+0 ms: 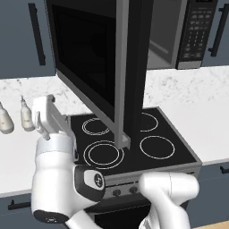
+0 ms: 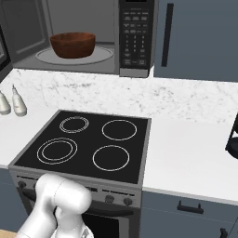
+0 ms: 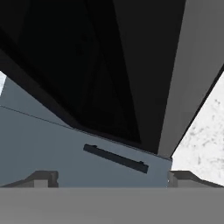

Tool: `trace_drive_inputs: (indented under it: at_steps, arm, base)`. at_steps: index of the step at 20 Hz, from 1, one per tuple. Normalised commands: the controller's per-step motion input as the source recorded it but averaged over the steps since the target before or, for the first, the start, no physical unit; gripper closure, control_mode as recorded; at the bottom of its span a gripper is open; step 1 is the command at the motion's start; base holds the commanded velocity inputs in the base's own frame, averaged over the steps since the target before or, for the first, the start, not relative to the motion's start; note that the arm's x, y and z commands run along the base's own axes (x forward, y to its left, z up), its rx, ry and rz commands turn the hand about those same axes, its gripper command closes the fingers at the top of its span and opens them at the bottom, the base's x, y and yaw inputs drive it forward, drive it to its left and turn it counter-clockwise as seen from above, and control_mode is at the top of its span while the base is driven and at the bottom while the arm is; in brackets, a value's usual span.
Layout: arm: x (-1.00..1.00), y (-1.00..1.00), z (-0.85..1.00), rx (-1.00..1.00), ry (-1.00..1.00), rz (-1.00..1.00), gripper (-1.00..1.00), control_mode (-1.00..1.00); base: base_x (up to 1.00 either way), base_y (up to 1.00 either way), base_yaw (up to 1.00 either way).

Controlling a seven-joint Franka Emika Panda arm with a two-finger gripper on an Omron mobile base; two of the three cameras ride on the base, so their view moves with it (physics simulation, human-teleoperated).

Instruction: Open the microwave, place the bowl with waffle inside the microwave, then close the microwave door and turn it on.

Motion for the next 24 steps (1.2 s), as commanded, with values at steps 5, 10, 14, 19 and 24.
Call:
trace_drive_inputs:
  at_steps: [5, 10, 14, 19, 24]
  arm:
    - [0.43, 0.00, 0.00, 0.14, -0.05, -0.11, -1.00, -1.00]
    - [0.25, -0.05, 0.02, 0.16, -0.10, -0.10, -1.00, -1.00]
    - [0.04, -0.44, 0.13, 0.23, -0.19, -0.01, -1.00, -1.00]
    - [0.09, -0.70, 0.06, 0.31, -0.19, 0.00, -1.00, -1.00]
    - [0.29, -0.92, 0.05, 0.36, -0.16, 0.00, -1.00, -1.00]
  base:
    - [0.00, 0.00, 0.00]
    - [0.00, 0.00, 0.00]
    - [0.00, 0.00, 0.00]
    - [0.00, 0.00, 0.00]
    - [0.00, 0.00, 0.00]
